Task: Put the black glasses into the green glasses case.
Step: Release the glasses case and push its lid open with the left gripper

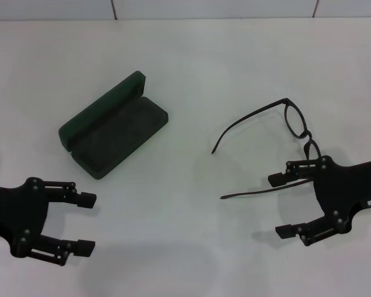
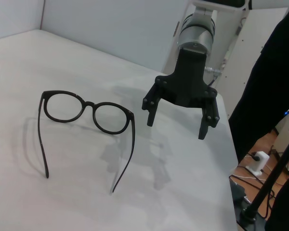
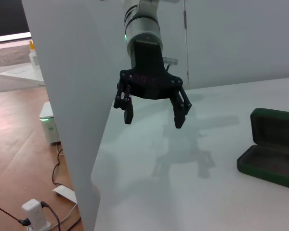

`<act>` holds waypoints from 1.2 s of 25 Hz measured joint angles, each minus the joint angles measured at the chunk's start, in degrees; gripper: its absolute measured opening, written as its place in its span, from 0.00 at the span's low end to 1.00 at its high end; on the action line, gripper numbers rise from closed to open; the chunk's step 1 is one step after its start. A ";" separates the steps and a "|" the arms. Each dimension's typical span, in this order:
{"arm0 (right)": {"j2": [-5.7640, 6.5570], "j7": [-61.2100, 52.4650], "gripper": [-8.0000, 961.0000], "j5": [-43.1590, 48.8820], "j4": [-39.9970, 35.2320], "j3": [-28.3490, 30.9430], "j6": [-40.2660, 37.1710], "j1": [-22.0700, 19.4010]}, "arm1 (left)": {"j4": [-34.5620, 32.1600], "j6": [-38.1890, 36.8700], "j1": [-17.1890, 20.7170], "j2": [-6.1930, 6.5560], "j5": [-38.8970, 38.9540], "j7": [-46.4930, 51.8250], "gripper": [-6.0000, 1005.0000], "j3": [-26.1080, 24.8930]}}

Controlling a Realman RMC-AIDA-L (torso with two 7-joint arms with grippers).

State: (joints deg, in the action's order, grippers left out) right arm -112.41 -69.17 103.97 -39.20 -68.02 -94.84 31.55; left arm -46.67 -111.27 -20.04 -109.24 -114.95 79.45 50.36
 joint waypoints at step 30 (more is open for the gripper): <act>-0.46 0.00 0.90 0.00 -0.07 0.12 -0.71 -0.32 | -1.01 7.48 -8.02 -0.43 -2.92 27.15 0.84 -11.33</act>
State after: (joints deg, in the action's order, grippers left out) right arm -112.87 -69.17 103.97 -39.28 -67.91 -95.55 31.23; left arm -47.68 -103.79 -28.06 -109.67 -117.88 106.61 39.03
